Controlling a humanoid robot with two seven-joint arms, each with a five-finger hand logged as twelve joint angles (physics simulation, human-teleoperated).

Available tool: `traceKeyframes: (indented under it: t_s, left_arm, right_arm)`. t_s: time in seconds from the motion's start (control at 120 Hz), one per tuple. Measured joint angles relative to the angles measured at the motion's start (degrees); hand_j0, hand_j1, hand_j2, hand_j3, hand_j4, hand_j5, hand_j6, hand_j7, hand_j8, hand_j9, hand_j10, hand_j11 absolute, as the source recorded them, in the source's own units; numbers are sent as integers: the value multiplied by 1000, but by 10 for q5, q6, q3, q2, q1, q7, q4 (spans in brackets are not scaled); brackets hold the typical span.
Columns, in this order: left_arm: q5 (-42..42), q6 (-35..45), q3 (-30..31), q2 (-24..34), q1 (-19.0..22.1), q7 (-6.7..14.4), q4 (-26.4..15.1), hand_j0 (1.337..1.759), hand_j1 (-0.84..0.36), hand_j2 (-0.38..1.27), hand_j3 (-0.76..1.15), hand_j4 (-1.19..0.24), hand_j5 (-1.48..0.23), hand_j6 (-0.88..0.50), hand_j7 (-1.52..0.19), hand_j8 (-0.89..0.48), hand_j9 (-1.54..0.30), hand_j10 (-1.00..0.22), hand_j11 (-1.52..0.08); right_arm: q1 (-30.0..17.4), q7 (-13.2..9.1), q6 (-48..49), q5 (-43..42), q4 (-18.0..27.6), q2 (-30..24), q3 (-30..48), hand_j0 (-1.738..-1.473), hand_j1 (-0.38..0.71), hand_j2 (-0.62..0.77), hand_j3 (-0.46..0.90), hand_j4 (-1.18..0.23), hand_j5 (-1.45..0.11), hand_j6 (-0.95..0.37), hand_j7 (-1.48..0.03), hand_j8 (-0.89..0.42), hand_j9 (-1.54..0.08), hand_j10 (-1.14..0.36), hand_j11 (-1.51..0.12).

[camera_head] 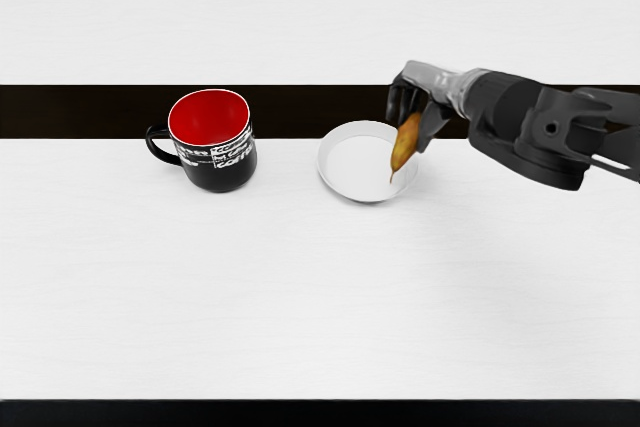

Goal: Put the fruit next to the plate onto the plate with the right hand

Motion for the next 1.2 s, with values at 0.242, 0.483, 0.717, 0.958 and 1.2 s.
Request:
traceKeyframes:
  t_s: [0.242, 0.483, 0.717, 0.958, 1.2]
  left_arm:
    - [0, 0, 0, 0, 0, 0, 0, 1658, 349, 0, 0, 0, 0, 0, 0, 0, 0, 0, 0]
    - [0, 0, 0, 0, 0, 0, 0, 1658, 349, 0, 0, 0, 0, 0, 0, 0, 0, 0, 0]
    - [0, 0, 0, 0, -1, 0, 0, 1658, 349, 0, 0, 0, 0, 0, 0, 0, 0, 0, 0]
    - [0, 0, 0, 0, -2, 0, 0, 1658, 349, 0, 0, 0, 0, 0, 0, 0, 0, 0, 0]
    - [0, 0, 0, 0, -2, 0, 0, 1658, 349, 0, 0, 0, 0, 0, 0, 0, 0, 0, 0]
  right_arm:
    - [24, 0, 0, 23, -40, 51, -12, -1658, 333, 469, 0, -706, -943, -714, -930, -451, -934, -627, -946]
    - [42, 0, 0, 43, -76, 91, -30, -1658, 337, 451, 0, -702, -943, -711, -926, -438, -934, -622, -943]
    - [41, 0, 5, 45, -118, 116, -32, -1658, 337, 415, 0, -695, -938, -702, -919, -430, -927, -627, -935]
    - [39, 0, 12, 45, -149, 136, -33, -1658, 325, 390, 0, -691, -931, -703, -913, -431, -919, -631, -926]
    - [53, -1, 41, 51, -156, 145, -32, -1658, -107, 118, 0, -245, -327, -250, -321, -164, -324, -228, -326]
